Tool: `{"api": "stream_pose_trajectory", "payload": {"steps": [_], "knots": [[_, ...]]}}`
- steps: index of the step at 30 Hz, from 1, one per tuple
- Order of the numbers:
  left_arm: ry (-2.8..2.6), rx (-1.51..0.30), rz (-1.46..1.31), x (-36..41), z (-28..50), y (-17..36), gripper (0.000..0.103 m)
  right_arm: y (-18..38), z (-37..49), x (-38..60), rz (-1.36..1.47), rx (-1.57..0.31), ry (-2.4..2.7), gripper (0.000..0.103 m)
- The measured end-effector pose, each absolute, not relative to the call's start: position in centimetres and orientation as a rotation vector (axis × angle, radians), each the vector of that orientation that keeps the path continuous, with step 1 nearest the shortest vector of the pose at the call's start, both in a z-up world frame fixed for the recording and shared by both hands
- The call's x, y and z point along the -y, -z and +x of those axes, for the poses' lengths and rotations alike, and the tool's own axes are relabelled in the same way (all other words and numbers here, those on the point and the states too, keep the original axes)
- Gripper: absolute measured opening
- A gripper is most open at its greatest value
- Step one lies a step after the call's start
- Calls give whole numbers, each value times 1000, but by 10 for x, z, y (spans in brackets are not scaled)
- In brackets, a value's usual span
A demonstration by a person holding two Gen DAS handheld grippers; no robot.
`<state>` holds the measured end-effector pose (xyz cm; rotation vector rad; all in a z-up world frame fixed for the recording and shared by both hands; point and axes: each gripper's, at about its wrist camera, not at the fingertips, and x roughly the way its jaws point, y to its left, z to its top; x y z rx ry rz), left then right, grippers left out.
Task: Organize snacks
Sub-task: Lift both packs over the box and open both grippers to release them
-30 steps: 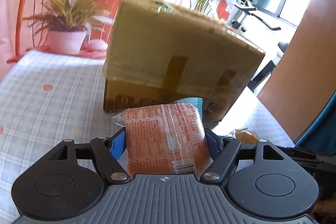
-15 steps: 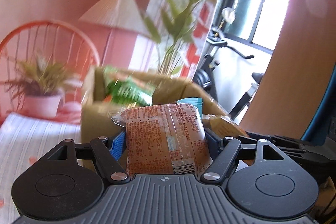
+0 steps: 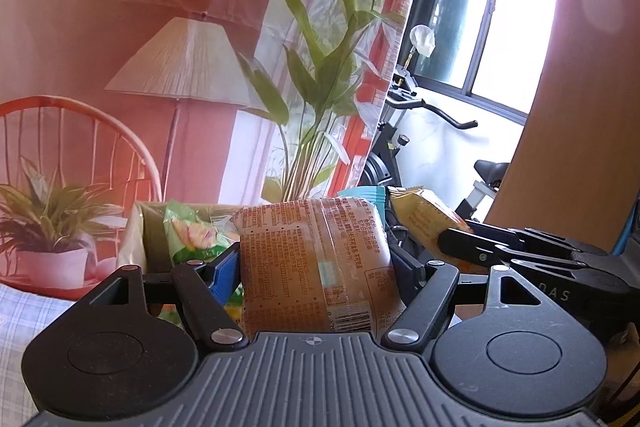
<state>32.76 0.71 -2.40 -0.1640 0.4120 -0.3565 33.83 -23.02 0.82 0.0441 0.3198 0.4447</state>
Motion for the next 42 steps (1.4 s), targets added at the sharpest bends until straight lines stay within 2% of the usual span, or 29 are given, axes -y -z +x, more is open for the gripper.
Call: {"api": "stream_pose_trajectory", "payload": {"steps": [31, 34, 37, 42], "knots": [[302, -559, -75, 16, 428, 53, 77, 54, 458, 208, 8, -485, -391, 41], [305, -564, -75, 18, 434, 54, 77, 58, 459, 205, -16, -486, -385, 43], [285, -548, -76, 17, 437, 50, 78, 58, 454, 203, -37, -475, -392, 54], [287, -523, -72, 15, 427, 43, 78, 54, 442, 209, -30, -459, -394, 54]]}}
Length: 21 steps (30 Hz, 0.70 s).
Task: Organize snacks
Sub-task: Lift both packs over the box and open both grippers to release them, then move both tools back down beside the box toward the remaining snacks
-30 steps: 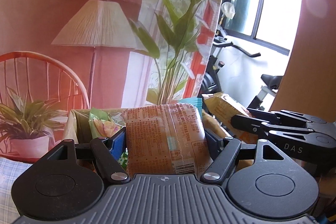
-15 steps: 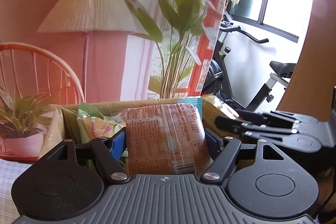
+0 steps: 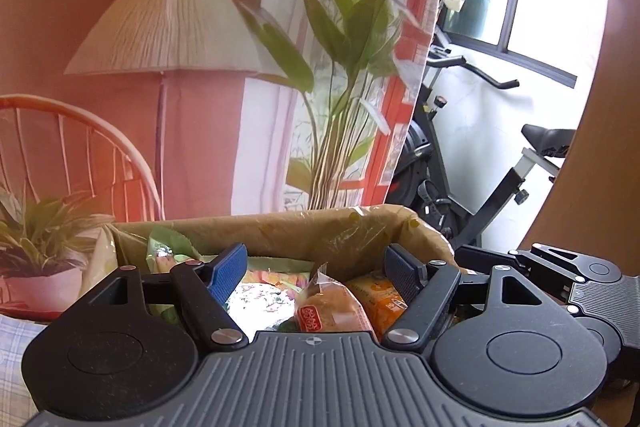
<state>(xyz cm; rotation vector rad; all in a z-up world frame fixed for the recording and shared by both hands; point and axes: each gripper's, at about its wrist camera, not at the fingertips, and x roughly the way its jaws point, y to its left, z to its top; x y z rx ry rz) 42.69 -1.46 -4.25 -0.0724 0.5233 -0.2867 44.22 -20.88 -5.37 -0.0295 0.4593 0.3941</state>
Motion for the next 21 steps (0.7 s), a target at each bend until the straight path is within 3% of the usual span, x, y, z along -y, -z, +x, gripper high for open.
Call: {"api": "stream_pose_trajectory", "payload": {"steps": [21], "knots": [[234, -517, -6, -13, 332, 44, 78, 44, 366, 223, 26, -460, -393, 54]]}}
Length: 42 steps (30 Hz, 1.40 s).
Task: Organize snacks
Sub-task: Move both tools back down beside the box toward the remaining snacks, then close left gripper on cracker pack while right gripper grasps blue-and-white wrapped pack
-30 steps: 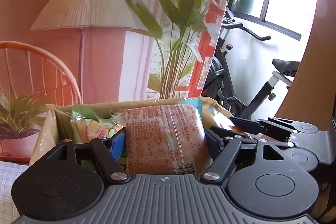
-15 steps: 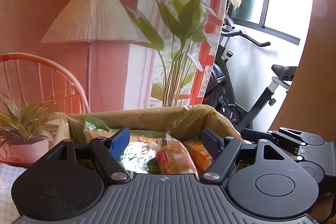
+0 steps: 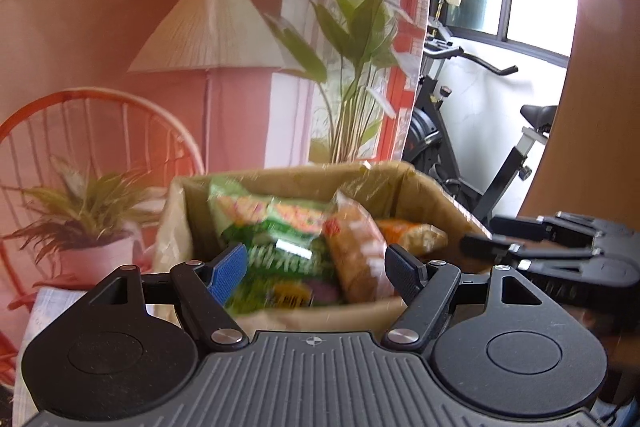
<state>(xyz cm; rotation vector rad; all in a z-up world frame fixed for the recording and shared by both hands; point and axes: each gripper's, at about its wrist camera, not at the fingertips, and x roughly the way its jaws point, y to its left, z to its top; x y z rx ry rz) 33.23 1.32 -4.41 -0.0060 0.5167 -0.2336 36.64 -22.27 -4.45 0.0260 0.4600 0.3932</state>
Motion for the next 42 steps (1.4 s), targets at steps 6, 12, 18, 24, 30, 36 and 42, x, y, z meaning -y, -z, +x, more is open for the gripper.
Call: {"api": "stream_pose_trajectory", "payload": {"steps": [6, 12, 18, 24, 30, 36, 42], "knots": [[209, -527, -16, -30, 304, 55, 78, 46, 348, 229, 32, -458, -397, 54], [169, -548, -46, -50, 277, 72, 78, 54, 331, 233, 31, -467, -402, 54], [147, -574, -89, -62, 261, 90, 78, 66, 316, 233, 30, -482, -408, 54], [147, -602, -120, -63, 248, 110, 78, 86, 302, 234, 43, -513, -413, 54], [152, -641, -124, -54, 241, 132, 78, 107, 291, 236, 46, -553, -410, 54], [178, -666, -108, -46, 236, 148, 78, 123, 282, 244, 73, -585, -402, 54], [191, -707, -109, -41, 230, 165, 78, 143, 274, 249, 79, -630, -398, 54]]}}
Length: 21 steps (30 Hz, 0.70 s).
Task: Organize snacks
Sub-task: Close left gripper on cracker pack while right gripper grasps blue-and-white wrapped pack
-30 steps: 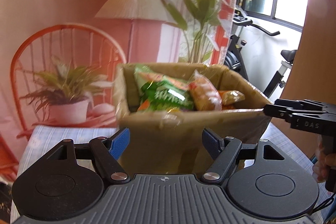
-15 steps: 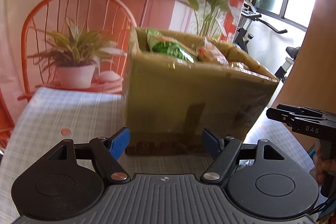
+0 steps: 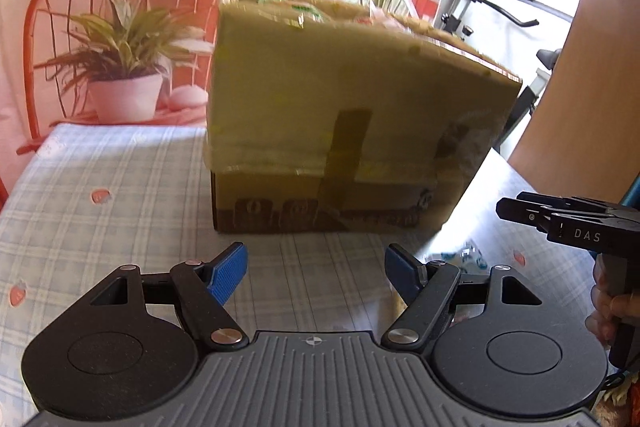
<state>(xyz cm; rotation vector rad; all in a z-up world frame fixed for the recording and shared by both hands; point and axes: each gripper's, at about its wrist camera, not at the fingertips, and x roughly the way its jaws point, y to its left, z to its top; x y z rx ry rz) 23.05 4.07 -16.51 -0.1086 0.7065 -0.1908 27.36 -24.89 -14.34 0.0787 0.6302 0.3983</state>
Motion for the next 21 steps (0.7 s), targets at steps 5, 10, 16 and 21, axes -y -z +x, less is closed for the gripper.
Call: {"api": "stream_pose_trajectory", "payload": {"steps": [5, 10, 16, 21], "knots": [[203, -741, -94, -37, 230, 179, 78, 161, 270, 253, 100, -667, -389, 54], [227, -786, -107, -33, 234, 192, 78, 175, 268, 253, 115, -701, -391, 54], [297, -846, -119, -11, 241, 210, 78, 186, 264, 249, 103, -728, -400, 54], [372, -882, -84, 19, 250, 222, 78, 191, 263, 251, 113, -740, -388, 54]]}}
